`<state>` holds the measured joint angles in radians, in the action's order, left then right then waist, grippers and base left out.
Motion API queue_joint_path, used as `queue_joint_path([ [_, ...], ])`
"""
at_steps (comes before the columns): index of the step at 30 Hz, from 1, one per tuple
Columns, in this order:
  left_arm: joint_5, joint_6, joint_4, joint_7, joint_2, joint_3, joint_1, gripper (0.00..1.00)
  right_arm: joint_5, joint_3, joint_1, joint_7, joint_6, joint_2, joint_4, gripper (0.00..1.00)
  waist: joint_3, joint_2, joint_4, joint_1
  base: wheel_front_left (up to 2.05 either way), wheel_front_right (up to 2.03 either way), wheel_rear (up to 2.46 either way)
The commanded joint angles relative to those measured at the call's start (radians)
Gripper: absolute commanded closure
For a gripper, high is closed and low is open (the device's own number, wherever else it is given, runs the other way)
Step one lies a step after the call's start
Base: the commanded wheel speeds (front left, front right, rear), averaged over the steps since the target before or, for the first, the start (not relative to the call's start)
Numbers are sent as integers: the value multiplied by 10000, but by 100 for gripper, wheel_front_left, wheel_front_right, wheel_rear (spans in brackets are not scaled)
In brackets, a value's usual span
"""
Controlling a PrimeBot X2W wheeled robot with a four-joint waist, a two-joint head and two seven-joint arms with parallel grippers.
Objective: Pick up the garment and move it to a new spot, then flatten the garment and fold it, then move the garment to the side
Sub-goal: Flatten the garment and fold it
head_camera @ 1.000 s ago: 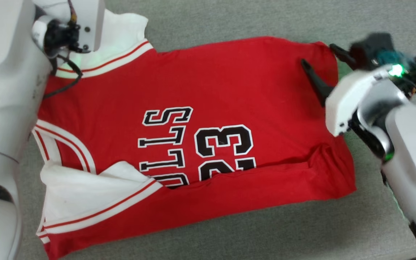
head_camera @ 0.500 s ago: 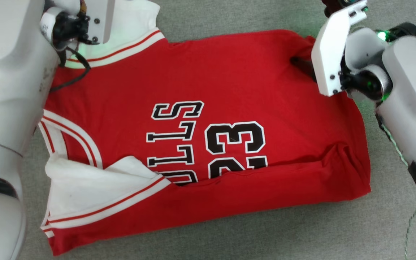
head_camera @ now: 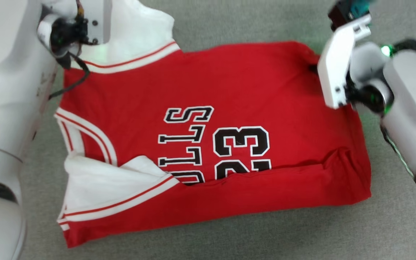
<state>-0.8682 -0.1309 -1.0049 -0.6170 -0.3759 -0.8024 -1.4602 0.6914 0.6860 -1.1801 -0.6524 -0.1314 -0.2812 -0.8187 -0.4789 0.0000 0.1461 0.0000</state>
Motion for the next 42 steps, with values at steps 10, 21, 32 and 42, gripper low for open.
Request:
queue_joint_path([
  [10, -1362, 3, 1585, 310, -790, -584, 1815, 100, 932, 859, 2254, 2309, 15, -1643, 1283, 100, 2476, 0, -694, 0, 0, 0, 0],
  [21, -2000, 156, 2681, -206, -1858, -1313, 4140, 100, 1703, 1222, 4039, 3042, 15, -2610, 2176, 100, 3553, 0, -1053, 0, 0, 0, 0],
  [32, -2612, 1000, 3320, -1038, -1776, -1603, 5858, 100, 2172, 1432, 4838, 2005, 15, -2915, 2411, 100, 3538, 0, -1076, 0, 0, 0, 0],
  [42, -2862, 1419, 2671, -1213, -1441, -1589, 6123, 100, 2366, 1046, 4689, 759, 15, -2344, 1868, 100, 3177, 0, -867, 0, 0, 0, 0],
])
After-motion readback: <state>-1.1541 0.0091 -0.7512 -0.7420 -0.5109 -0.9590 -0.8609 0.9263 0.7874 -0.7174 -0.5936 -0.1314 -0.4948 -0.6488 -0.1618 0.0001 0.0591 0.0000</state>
